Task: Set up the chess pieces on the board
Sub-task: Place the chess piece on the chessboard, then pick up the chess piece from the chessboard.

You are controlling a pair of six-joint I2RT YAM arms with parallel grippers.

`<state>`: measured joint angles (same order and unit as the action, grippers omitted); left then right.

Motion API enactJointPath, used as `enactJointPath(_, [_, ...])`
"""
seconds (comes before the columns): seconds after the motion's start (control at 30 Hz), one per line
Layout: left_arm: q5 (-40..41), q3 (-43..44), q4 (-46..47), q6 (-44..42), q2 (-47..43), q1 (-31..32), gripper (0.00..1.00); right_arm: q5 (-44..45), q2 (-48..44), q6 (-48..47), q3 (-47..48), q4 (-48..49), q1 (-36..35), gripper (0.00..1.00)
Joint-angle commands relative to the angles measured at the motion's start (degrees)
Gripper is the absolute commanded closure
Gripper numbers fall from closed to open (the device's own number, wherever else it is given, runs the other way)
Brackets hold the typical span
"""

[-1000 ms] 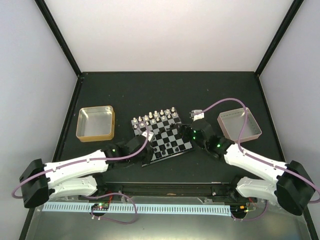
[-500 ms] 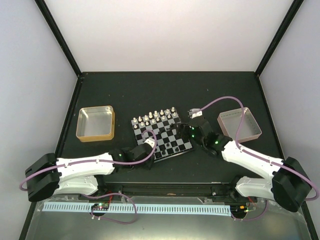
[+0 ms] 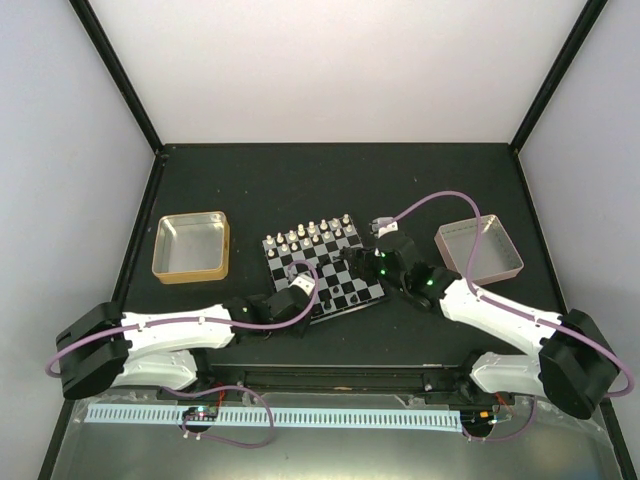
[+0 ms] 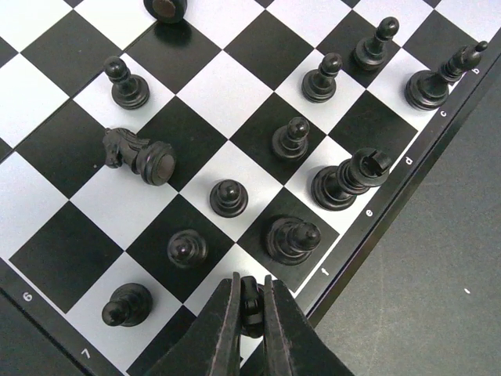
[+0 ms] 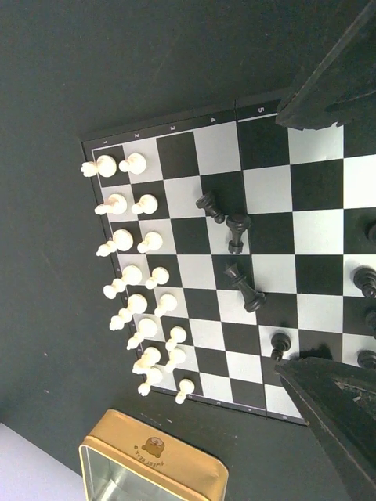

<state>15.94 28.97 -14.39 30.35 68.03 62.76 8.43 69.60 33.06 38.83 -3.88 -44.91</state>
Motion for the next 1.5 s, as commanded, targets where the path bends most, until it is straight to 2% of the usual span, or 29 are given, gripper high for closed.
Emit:
enactJointPath(0.0, [1.73,-0.58,1.68,-0.59,0.56,0.52,0.92,-0.26,0.35,-0.96,1.76,0.8,0.17,0.2])
enactJointPath(0.13, [2.65,-0.59,1.65,-0.48,1.78,0.52,0.86,-0.05,0.76,-0.44,2.09,0.49,0.2,0.2])
enactJointPath(0.4, [2.86,-0.24,1.44,-0.03,1.68,0.5,0.8,0.71,0.33,0.05,2.74,-0.47,0.21,0.2])
enactJointPath(0.7, [4.89,1.87,-1.51,-0.32,-4.9,0.38,0.73,0.11,-1.2,0.81,3.8,-2.0,0.23,0.2])
enactJointPath(0.87, [8.07,4.39,-4.78,0.4,-9.71,-1.23,0.67,-0.04,1.34,1.24,7.44,-7.32,0.3,0.2])
enactJointPath(0.97, [8.78,4.5,-5.51,1.0,-13.41,-3.43,0.63,-1.77,6.37,0.81,11.91,-13.05,0.26,0.26])
enactJointPath(1.1, [7.7,3.58,-5.84,2.02,-19.81,-7.65,0.52,-1.89,12.83,0.98,15.62,-16.55,0.27,0.33])
enactJointPath(1.3, [2.91,1.76,-5.1,2.01,-28.61,-13.41,0.45,-7.91,21.9,-0.38,21.0,-18.0,0.1,0.52])
enactJointPath(1.47, [0.89,0.65,-6.32,2.92,-32.92,-17.11,0.43,-8.66,27.86,-2.04,27.17,-21.02,-3.05,0.53])
